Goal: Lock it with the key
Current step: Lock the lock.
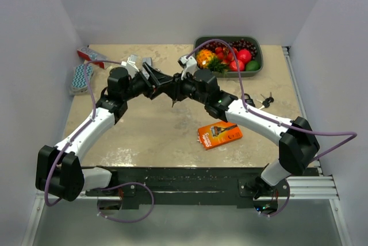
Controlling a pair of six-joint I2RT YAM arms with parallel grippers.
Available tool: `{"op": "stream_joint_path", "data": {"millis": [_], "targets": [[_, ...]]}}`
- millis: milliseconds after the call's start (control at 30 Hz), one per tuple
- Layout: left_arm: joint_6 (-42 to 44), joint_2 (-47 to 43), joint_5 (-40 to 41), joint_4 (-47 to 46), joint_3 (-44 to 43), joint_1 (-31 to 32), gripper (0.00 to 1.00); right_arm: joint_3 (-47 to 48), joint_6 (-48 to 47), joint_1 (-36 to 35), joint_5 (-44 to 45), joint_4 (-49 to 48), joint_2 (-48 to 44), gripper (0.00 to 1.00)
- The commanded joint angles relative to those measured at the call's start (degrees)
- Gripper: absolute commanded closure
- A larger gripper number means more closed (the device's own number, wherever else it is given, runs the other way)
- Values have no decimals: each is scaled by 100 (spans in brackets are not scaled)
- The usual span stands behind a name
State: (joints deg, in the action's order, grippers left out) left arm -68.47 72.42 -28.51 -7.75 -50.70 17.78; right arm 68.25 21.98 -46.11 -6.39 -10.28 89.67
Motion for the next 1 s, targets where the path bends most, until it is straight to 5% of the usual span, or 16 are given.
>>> {"op": "stream_joint_path", "data": {"millis": [0, 233, 267, 333, 367, 433, 467, 500, 567, 633, 967], "targets": [[-176, -18, -119, -289, 25, 41, 20, 180, -62, -12, 182, -711, -151, 100], [-149, 26, -146, -192, -10, 103, 28, 162, -88, -21, 200, -765, -116, 100], [-158, 35, -163, -201, -2, 103, 34, 154, -106, -12, 191, -765, -116, 100], [-202, 35, -163, -218, 33, 103, 66, 145, -158, -21, 174, -747, -99, 100], [-193, 26, -190, -218, 42, 103, 73, 145, -167, -21, 113, -721, -90, 100], [-193, 44, -207, -210, 51, 42, 90, 189, -176, -4, -28, -633, -107, 83], [-185, 44, -242, -175, 42, -11, 94, 206, -185, 5, -98, -520, -125, 60], [-158, 35, -251, -140, 34, -142, 98, 206, -229, 23, -195, -449, -160, 50], [-97, 35, -269, 9, -36, -257, 100, 224, -334, 101, -300, -133, -274, 37], [9, 26, -312, 89, -133, -372, 100, 215, -448, 198, -450, 182, -397, 37], [106, -97, -243, 177, -98, -407, 100, 4, -1151, 278, -995, 756, -705, 52]]}}
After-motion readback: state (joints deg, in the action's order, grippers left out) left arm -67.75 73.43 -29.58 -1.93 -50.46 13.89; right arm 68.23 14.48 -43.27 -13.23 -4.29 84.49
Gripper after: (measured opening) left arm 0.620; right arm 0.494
